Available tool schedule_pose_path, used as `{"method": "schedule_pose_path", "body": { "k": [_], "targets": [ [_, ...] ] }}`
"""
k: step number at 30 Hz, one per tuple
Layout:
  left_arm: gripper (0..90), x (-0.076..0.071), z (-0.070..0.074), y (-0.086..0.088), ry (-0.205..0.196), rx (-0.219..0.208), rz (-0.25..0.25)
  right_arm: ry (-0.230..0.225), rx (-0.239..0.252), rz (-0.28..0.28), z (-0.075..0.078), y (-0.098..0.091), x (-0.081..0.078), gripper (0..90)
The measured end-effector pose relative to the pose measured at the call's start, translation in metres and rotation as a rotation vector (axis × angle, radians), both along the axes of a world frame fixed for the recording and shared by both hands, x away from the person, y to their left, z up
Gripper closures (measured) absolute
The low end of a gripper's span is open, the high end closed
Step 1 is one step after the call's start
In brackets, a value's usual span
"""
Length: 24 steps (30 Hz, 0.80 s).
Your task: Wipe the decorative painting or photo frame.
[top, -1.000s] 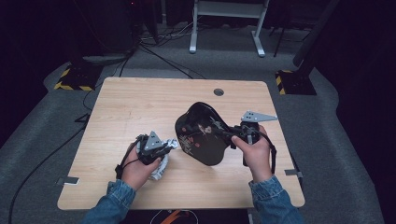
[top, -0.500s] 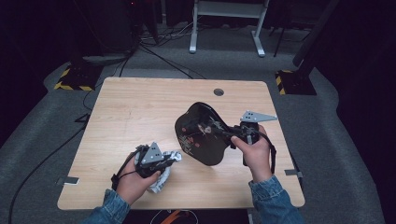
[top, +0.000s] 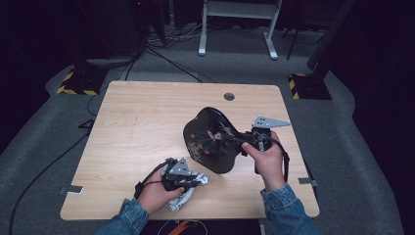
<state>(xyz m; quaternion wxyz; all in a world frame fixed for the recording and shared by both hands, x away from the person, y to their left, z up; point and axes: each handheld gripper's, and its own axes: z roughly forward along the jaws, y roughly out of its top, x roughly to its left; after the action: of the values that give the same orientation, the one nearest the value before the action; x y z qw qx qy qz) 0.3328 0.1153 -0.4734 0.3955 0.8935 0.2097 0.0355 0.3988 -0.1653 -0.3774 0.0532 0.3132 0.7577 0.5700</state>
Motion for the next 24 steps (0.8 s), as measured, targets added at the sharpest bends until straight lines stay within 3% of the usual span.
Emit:
{"method": "schedule_pose_path", "body": {
  "k": [2,3,4,6,7,15,24],
  "targets": [
    [64.3,0.0,0.0,0.0,-0.003,-0.01,0.011,0.0,0.0,0.0,0.0,0.0,0.0,79.1],
    [64.3,0.002,0.001,0.001,-0.01,-0.032,0.036,-0.001,0.0,0.0,0.0,0.0,0.0,79.1],
    [52.1,0.003,0.002,0.002,-0.005,-0.054,0.05,-0.002,-0.001,0.0,0.0,0.0,0.0,79.0],
    [44.6,0.004,0.005,0.006,0.003,-0.101,0.059,0.0,0.0,-0.002,0.0,0.0,0.0,79.0],
    [39.1,0.004,0.005,0.006,0.003,-0.101,0.059,0.0,0.0,-0.002,0.0,0.0,0.0,79.0],
    [33.2,0.012,0.034,0.025,-0.1,-0.167,0.145,-0.028,0.007,-0.028,0.004,-0.002,-0.004,71.1],
    [30.5,0.031,0.05,0.046,-0.14,-0.186,0.239,-0.068,-0.021,-0.078,0.009,-0.013,-0.016,61.0]
  ]
}}
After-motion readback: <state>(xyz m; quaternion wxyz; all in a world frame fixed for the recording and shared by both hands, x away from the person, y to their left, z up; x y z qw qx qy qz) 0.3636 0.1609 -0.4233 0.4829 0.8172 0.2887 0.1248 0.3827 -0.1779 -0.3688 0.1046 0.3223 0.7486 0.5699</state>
